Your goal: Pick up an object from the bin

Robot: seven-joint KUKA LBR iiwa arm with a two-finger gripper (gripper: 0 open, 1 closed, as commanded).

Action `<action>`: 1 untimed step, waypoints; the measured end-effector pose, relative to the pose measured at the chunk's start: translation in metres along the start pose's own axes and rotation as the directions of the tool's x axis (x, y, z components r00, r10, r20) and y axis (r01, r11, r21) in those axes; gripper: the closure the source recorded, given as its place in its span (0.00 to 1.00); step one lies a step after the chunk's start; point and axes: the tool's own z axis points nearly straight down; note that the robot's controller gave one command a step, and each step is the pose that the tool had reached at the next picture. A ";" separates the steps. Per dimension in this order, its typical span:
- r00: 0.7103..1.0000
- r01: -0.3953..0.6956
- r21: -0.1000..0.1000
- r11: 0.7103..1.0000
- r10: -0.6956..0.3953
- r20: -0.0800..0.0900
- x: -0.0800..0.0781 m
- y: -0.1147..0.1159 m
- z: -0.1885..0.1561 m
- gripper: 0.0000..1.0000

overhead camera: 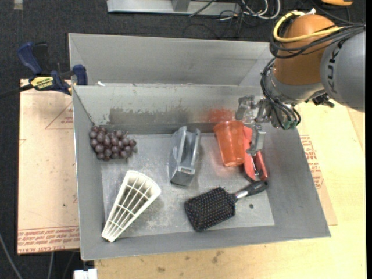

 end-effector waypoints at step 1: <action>0.999 -0.027 0.002 1.000 0.026 0.030 0.031 -0.013 0.051 0.00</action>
Offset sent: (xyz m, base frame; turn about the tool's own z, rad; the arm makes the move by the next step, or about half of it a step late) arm -0.0569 -0.0294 -0.0917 -0.0005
